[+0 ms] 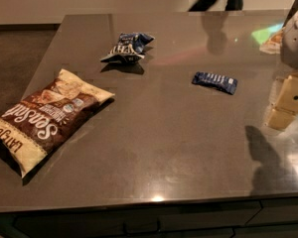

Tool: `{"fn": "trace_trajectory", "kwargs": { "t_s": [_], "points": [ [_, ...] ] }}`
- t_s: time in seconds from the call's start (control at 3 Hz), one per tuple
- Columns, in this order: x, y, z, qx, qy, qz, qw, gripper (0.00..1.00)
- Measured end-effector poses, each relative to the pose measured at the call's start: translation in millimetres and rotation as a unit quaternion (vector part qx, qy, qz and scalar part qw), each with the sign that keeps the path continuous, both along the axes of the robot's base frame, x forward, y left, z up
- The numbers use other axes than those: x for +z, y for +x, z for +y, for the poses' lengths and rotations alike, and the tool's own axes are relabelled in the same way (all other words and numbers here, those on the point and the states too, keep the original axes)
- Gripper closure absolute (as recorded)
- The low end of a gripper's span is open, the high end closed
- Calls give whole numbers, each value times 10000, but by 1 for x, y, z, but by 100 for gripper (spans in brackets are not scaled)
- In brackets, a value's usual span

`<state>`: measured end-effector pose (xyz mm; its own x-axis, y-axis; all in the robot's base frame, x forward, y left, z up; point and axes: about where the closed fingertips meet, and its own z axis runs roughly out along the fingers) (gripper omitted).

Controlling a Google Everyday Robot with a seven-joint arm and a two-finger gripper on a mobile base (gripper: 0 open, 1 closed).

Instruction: Move brown chip bag near rxbar blueberry

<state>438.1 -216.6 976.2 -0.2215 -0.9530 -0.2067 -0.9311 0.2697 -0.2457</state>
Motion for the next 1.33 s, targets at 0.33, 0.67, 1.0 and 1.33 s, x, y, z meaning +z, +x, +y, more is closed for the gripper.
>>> {"fn": "trace_trajectory", "kwargs": {
  "t_s": [0.33,0.67,1.0,1.33],
  "points": [
    [0,0,0,0,0,-1,10000,0],
    [1,8,12,119,170,25,9998,0],
    [-3,32,70,684,489,-45,9964,0],
    [-9,44,114,1124,646,-28,9916,0]
  ]
}}
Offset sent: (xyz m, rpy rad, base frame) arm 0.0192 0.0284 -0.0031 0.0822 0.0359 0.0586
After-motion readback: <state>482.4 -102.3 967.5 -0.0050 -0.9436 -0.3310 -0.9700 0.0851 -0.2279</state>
